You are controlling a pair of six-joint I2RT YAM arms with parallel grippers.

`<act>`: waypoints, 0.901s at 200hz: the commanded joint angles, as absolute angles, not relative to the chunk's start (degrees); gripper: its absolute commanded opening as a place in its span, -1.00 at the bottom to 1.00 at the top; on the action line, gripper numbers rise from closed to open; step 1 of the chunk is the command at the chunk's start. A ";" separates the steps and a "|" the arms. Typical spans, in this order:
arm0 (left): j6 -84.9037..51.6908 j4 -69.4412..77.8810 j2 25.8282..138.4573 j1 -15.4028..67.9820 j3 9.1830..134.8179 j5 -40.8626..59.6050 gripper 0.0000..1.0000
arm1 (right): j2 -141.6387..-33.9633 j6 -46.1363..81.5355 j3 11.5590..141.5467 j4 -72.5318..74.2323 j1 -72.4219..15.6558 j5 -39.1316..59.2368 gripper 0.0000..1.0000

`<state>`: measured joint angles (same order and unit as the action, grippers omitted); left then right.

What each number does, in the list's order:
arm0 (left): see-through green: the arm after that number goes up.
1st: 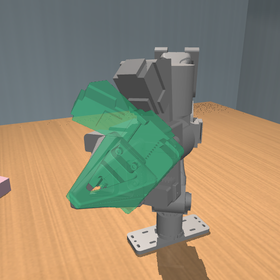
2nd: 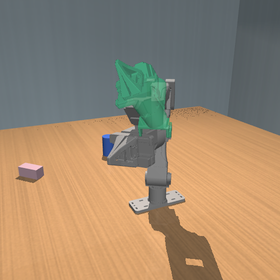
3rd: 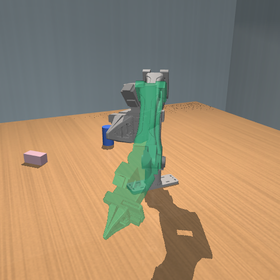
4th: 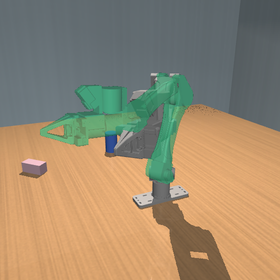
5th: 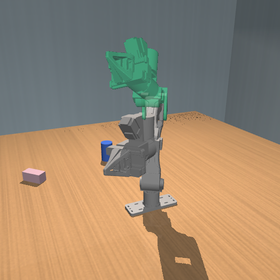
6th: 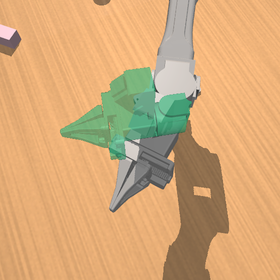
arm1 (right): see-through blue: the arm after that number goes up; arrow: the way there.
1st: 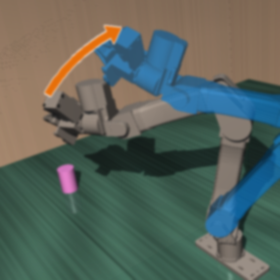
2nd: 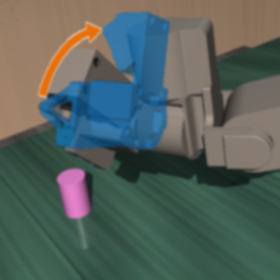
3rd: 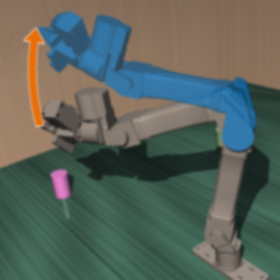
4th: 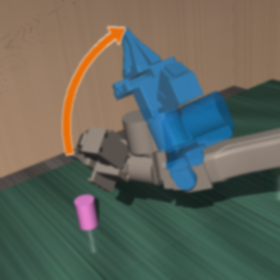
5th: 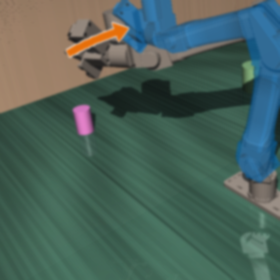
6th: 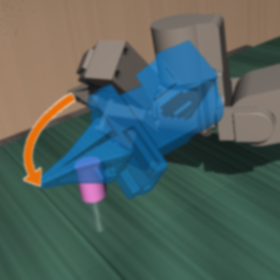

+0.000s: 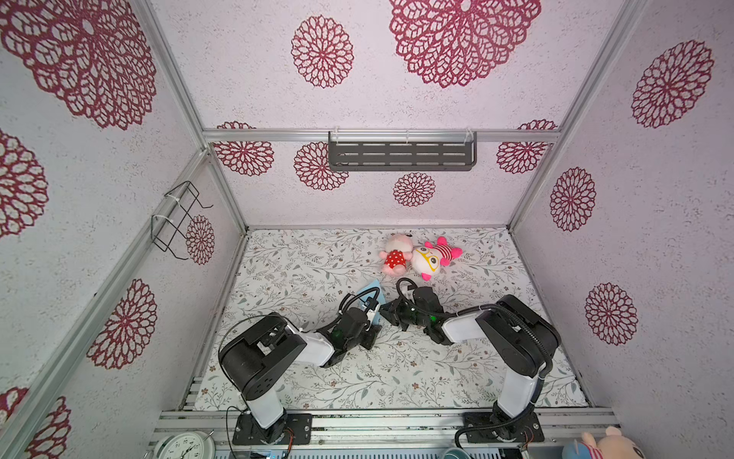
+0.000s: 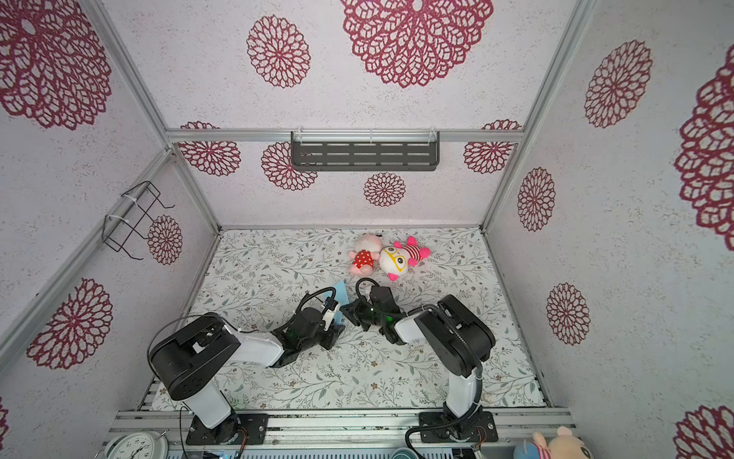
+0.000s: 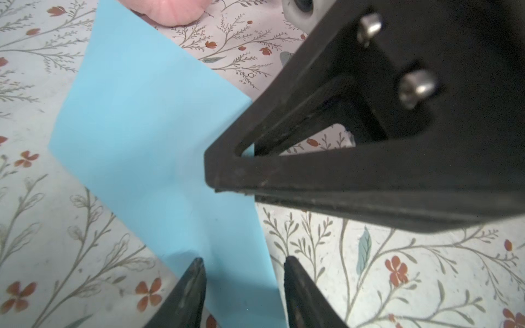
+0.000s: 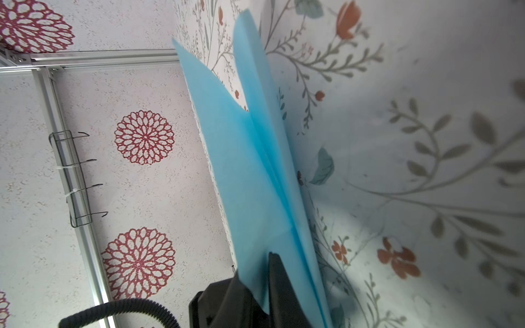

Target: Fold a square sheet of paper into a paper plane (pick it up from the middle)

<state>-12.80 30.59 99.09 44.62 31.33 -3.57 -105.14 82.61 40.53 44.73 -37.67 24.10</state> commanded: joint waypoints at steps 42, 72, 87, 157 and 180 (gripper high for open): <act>-9.63 32.76 99.16 45.44 30.43 -2.64 -0.35 | -103.81 80.36 40.08 44.38 -37.19 24.74 -0.44; -8.42 31.63 98.79 45.43 30.19 -0.90 -0.53 | -103.26 73.48 41.90 37.25 -35.55 23.98 -0.22; -7.43 31.01 98.70 45.53 30.23 -0.26 -0.58 | -103.73 70.26 43.03 34.72 -34.11 24.63 -0.14; -3.20 28.06 98.08 45.64 30.58 1.66 -0.60 | -104.46 64.29 46.84 25.87 -30.22 27.73 -0.10; -2.95 27.81 98.16 45.62 30.68 1.80 -0.60 | -103.74 64.16 46.85 24.95 -30.19 27.91 -0.10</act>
